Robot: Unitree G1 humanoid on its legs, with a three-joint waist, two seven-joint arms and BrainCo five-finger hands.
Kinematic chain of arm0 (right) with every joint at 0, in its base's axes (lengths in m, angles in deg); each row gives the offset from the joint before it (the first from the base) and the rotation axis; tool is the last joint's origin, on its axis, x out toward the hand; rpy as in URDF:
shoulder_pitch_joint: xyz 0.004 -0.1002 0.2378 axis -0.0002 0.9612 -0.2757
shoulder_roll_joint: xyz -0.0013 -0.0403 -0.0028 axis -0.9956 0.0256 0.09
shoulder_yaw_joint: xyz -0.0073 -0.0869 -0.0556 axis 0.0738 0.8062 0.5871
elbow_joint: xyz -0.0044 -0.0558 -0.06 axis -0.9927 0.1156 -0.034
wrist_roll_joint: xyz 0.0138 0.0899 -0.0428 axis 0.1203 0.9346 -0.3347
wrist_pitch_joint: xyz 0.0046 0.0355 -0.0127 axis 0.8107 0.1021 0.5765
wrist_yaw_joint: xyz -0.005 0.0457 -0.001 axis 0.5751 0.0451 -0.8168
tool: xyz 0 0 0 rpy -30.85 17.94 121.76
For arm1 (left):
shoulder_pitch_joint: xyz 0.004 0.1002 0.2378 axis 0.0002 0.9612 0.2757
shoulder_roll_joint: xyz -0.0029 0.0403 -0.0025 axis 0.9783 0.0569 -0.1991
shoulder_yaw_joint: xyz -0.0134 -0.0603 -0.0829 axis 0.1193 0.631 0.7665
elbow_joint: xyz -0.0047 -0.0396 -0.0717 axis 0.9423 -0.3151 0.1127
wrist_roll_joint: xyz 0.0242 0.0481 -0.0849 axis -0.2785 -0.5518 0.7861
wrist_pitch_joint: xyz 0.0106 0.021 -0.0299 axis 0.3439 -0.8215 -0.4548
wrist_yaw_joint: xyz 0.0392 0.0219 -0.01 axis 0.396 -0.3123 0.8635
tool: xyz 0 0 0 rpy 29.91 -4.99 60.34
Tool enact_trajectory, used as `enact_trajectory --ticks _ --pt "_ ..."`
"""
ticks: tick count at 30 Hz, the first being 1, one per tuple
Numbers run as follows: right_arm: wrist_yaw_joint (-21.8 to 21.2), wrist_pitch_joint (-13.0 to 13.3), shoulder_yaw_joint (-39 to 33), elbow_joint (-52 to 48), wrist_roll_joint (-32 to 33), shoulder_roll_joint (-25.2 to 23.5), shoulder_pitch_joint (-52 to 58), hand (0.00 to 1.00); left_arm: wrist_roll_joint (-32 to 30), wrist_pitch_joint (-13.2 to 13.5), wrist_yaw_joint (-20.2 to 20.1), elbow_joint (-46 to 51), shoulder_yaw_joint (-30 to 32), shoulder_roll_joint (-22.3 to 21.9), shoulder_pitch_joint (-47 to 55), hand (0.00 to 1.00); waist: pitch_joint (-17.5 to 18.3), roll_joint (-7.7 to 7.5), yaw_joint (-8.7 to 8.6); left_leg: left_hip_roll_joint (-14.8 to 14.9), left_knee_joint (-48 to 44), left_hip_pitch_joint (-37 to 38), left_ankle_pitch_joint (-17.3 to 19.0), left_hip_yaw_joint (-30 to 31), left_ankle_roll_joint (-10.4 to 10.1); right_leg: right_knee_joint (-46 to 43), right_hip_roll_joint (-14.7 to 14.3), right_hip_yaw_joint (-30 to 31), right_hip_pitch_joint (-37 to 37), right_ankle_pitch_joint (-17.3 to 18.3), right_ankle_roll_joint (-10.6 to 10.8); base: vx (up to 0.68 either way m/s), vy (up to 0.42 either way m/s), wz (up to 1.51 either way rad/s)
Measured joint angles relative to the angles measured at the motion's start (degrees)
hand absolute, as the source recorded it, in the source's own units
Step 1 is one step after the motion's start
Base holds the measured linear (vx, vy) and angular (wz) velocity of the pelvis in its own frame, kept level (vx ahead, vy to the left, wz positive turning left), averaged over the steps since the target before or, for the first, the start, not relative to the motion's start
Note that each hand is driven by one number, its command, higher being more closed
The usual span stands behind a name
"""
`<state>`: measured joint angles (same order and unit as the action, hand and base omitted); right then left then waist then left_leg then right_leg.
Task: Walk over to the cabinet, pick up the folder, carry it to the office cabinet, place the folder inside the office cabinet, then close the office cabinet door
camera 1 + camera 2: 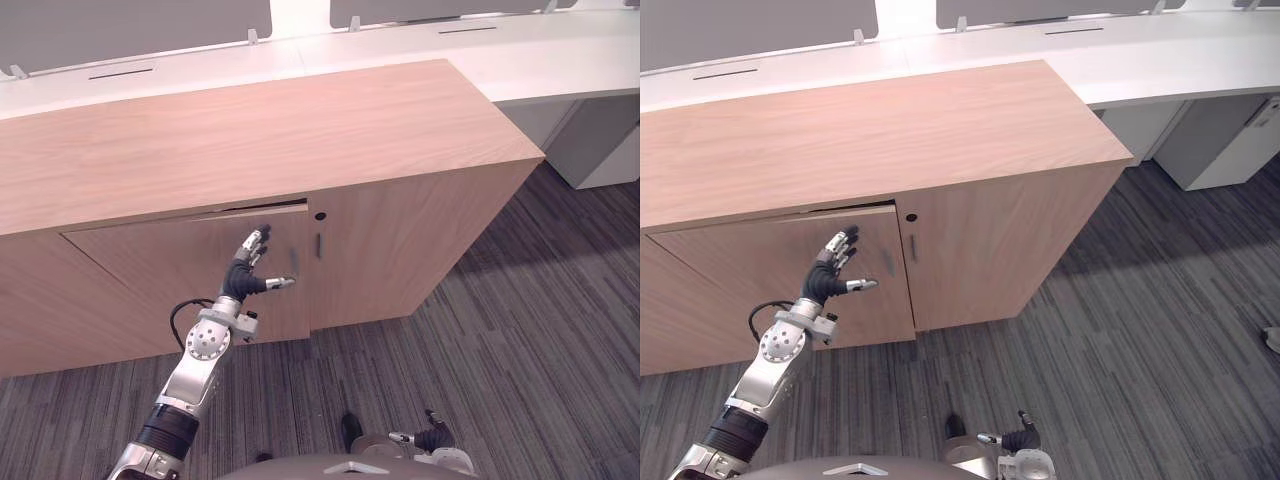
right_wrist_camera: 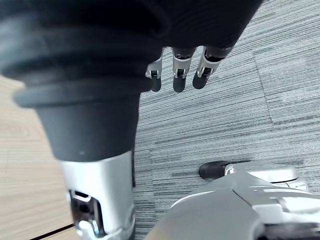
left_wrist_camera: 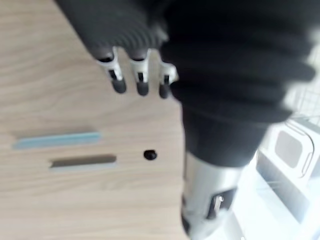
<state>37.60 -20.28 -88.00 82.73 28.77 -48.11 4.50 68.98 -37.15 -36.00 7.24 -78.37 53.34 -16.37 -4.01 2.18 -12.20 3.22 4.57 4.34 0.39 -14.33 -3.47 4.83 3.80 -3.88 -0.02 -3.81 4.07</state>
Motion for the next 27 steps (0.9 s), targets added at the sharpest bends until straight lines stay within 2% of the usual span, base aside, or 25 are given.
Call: enact_trajectory --ticks 6,10,14,18,24,27 --pt "-0.59 0.09 2.17 2.08 -0.15 0.71 -1.54 0.00 -0.08 0.62 -1.38 0.44 -1.36 2.02 3.46 0.00 0.31 -0.47 0.08 0.07 -0.09 -0.07 0.06 -0.04 -0.03 -0.22 -0.10 -0.08 0.21 -0.09 0.13 0.02 -0.003 0.01" --pt "-1.06 0.05 2.21 3.13 -0.12 0.71 -1.75 0.00 -0.20 0.64 -1.60 -2.56 -1.17 2.32 6.24 0.00 0.81 -1.14 1.10 0.07 -0.09 0.04 0.05 -0.03 -0.03 -0.22 -0.09 -0.04 0.31 -0.17 0.11 -0.04 -0.014 0.00" --pt "-1.03 -0.07 2.15 4.85 0.08 0.70 -2.26 0.00 -0.41 -0.40 -1.53 -11.98 1.06 1.72 9.77 0.00 1.39 -2.07 1.85 0.02 -0.07 0.14 -0.09 0.03 0.13 -0.18 -0.06 0.00 0.33 -0.35 0.02 -0.07 -0.020 -0.01" --pt "-1.00 -0.14 2.04 6.56 0.88 0.56 -2.52 0.00 -4.18 -2.33 -1.07 -21.96 3.85 0.53 11.50 0.00 1.83 -2.84 3.08 -0.22 0.01 -0.06 -0.28 0.17 0.34 0.18 0.10 -0.06 -0.09 -0.30 0.08 -0.07 -0.014 0.01" --pt "-0.83 -0.34 1.44 8.44 0.98 0.38 -3.63 0.00 -8.99 -3.99 0.55 -35.27 9.14 -1.39 12.08 0.00 1.91 -3.27 3.75 -0.65 0.25 -0.06 -0.28 0.24 0.41 0.18 0.36 -0.05 -0.09 -0.14 0.40 -0.02 -0.001 0.01" --pt "-0.77 -0.61 0.86 9.76 0.99 -0.02 -4.16 0.00 -10.39 -4.51 1.77 -41.68 11.84 -1.80 11.90 0.00 2.18 -3.96 4.38 -0.72 0.27 -0.05 -0.24 0.24 0.43 0.16 0.35 -0.08 -0.04 -0.21 0.49 0.00 0.000 0.00"
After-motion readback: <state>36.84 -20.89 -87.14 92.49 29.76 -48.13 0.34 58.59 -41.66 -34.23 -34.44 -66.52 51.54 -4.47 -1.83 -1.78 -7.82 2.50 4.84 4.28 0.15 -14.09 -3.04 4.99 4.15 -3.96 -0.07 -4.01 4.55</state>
